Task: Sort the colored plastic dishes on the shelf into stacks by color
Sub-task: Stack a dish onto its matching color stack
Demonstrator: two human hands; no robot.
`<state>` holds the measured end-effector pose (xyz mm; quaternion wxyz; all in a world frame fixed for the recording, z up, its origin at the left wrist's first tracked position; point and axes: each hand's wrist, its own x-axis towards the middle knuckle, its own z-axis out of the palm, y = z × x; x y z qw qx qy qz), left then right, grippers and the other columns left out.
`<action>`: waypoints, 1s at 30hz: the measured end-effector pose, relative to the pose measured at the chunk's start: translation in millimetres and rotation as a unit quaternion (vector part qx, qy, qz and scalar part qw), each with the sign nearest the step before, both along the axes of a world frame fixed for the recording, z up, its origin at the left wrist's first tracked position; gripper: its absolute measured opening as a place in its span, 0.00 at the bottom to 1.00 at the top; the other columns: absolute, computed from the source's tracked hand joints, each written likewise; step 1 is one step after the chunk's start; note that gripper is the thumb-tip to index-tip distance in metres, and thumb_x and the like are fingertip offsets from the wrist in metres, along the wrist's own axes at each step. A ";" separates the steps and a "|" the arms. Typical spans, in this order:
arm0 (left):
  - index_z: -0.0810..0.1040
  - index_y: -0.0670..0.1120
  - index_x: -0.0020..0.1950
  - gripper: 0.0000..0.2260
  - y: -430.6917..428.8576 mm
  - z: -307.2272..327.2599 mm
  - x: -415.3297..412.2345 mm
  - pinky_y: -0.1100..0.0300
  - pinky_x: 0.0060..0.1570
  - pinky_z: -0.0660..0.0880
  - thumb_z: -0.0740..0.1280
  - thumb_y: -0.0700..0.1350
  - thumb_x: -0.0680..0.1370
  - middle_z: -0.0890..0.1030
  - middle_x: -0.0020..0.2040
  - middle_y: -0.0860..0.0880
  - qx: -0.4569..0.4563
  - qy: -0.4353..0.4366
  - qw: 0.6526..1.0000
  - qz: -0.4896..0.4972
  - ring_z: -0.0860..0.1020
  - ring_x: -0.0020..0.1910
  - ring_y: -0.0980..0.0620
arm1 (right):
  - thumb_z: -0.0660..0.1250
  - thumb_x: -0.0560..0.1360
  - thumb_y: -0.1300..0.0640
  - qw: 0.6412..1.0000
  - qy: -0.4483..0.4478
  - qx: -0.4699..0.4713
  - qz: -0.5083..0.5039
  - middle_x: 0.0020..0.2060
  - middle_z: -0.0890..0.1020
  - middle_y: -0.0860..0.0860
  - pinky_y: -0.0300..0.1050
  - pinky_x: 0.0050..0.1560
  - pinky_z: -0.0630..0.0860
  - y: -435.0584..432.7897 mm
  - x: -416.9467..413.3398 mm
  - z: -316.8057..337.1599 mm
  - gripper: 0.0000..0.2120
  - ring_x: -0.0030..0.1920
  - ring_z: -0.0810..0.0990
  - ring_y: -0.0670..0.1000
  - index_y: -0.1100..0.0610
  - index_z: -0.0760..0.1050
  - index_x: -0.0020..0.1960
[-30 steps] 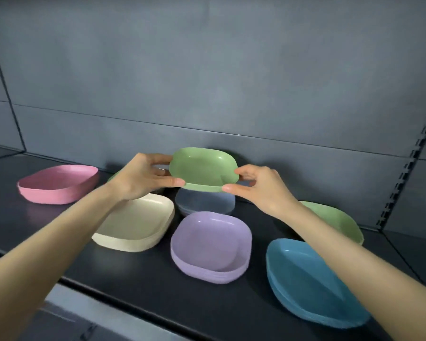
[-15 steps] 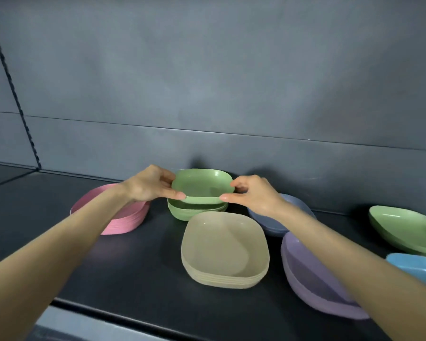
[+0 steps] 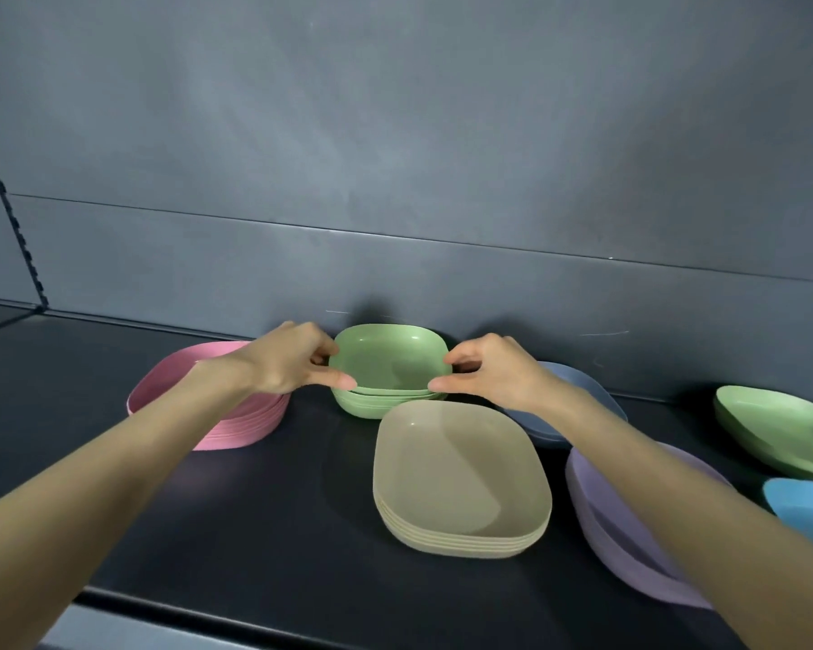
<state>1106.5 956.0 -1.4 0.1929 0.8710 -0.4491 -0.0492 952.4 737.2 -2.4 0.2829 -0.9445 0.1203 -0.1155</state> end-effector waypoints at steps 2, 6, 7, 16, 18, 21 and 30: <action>0.67 0.38 0.34 0.27 -1.4 -0.5 -1.3 0.55 0.38 0.62 0.69 0.62 0.71 0.62 0.33 0.48 0.000 -0.015 1.000 0.015 0.58 0.36 0.50 | 0.75 0.68 0.46 1.000 0.012 -0.024 0.006 0.56 0.77 0.66 0.58 0.62 0.70 0.6 0.6 -0.3 0.31 0.60 0.74 0.61 0.71 0.74 0.55; 0.68 0.37 0.35 0.28 -2.4 0.5 -4.0 0.56 0.38 0.63 0.66 0.63 0.72 0.62 0.33 0.47 0.012 -0.028 0.999 0.024 0.59 0.36 0.49 | 0.73 0.69 0.45 0.998 0.022 -0.057 0.003 0.55 0.80 0.63 0.53 0.61 0.72 -0.2 1.0 -0.5 0.27 0.59 0.76 0.59 0.68 0.77 0.55; 0.68 0.37 0.35 0.30 -2.3 -0.3 -3.4 0.55 0.38 0.63 0.64 0.66 0.71 0.63 0.33 0.46 0.013 -0.026 0.999 0.027 0.60 0.35 0.48 | 0.73 0.70 0.45 0.998 0.024 -0.061 0.005 0.55 0.81 0.60 0.50 0.61 0.72 0.2 0.5 -0.2 0.26 0.59 0.76 0.58 0.66 0.78 0.55; 0.78 0.41 0.54 0.52 -6.4 4.2 -9.7 0.52 0.53 0.72 0.53 0.84 0.55 0.81 0.49 0.44 0.056 -0.016 0.998 0.028 0.77 0.49 0.45 | 0.70 0.73 0.46 0.996 0.040 -0.079 0.017 0.57 0.80 0.51 0.41 0.57 0.68 -1.8 -6.6 11.6 0.21 0.61 0.73 0.51 0.57 0.78 0.61; 0.74 0.45 0.65 0.41 -11.1 15.4 -23.8 0.53 0.63 0.69 0.59 0.76 0.65 0.78 0.63 0.48 0.048 -0.016 0.998 0.034 0.74 0.63 0.47 | 0.70 0.73 0.46 0.997 0.025 -0.073 0.006 0.61 0.78 0.53 0.42 0.61 0.67 -8.5 -17.0 20.7 0.22 0.64 0.71 0.51 0.56 0.76 0.63; 0.70 0.47 0.70 0.28 -31.3 36.8 -50.8 0.58 0.66 0.64 0.64 0.61 0.75 0.72 0.69 0.50 0.009 -0.060 0.998 0.016 0.69 0.69 0.49 | 0.70 0.74 0.47 0.997 -0.003 -0.074 -0.026 0.63 0.75 0.55 0.43 0.62 0.67 -27.3 -47.5 37.2 0.23 0.65 0.71 0.52 0.54 0.73 0.66; 0.65 0.47 0.73 0.27 -147.7 96.9 -199.8 0.53 0.70 0.60 0.65 0.56 0.77 0.69 0.72 0.47 -0.095 -0.203 0.967 -0.119 0.65 0.71 0.47 | 0.70 0.74 0.50 0.967 -0.046 -0.197 -0.157 0.68 0.73 0.54 0.44 0.66 0.64 -107.6 -216.7 98.2 0.26 0.69 0.68 0.54 0.56 0.69 0.69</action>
